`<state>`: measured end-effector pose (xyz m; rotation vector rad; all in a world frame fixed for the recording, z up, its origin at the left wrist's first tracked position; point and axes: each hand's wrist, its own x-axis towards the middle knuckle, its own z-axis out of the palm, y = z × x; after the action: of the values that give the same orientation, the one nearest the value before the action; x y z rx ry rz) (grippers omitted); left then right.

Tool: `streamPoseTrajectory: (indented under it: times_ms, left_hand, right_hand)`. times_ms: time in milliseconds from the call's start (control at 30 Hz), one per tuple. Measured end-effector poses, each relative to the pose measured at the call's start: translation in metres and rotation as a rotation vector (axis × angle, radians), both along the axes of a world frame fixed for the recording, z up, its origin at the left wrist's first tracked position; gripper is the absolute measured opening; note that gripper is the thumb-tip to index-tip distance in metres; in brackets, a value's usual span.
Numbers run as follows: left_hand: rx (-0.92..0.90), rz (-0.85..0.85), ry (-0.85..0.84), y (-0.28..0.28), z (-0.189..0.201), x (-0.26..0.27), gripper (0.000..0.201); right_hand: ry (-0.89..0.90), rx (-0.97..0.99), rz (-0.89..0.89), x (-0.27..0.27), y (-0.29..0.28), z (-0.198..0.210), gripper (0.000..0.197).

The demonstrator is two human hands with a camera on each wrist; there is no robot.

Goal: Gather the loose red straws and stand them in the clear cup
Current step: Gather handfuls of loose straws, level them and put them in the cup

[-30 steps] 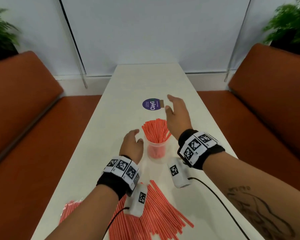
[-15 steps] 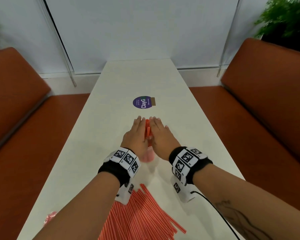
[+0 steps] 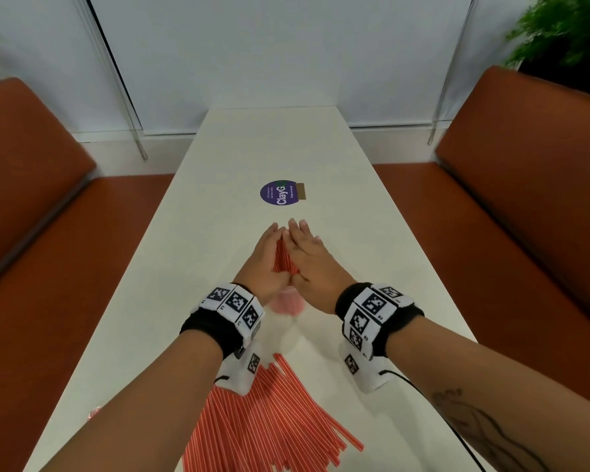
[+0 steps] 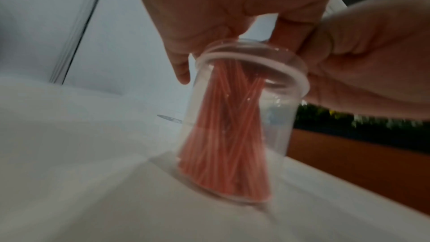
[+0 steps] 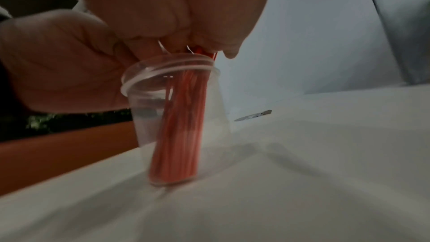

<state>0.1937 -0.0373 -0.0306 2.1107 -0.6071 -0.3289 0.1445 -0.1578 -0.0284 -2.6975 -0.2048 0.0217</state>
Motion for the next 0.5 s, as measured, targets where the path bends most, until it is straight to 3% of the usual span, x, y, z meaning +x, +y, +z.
streamPoseTrajectory:
  times_ms: [67, 133, 233, 333, 400, 500]
  left_hand:
    - [0.088, -0.035, -0.047, 0.005, -0.003, 0.005, 0.084]
    - [0.15, -0.034, -0.09, 0.01, -0.005, 0.006, 0.089]
    - [0.096, 0.082, -0.148, 0.019, 0.003, 0.0, 0.082]
    - [0.048, 0.148, -0.132, 0.034, 0.02, -0.013, 0.051]
    - [0.138, 0.137, -0.079, 0.046, 0.029, -0.026, 0.038]
    - [0.367, 0.088, -0.024, 0.066, 0.032, -0.057, 0.035]
  right_hand:
    - [0.009, -0.163, 0.001, 0.002, -0.004, -0.001, 0.067]
    - [-0.007, -0.201, -0.032, 0.001, -0.008, 0.002, 0.067]
    - [-0.162, -0.017, -0.173, -0.011, -0.009, 0.016, 0.068]
    - [-0.243, 0.13, -0.307, -0.03, -0.005, 0.028, 0.055]
    - [-0.092, 0.137, -0.32, -0.046, 0.002, 0.034, 0.041]
    - [0.374, -0.024, -0.25, -0.081, 0.026, 0.037, 0.027]
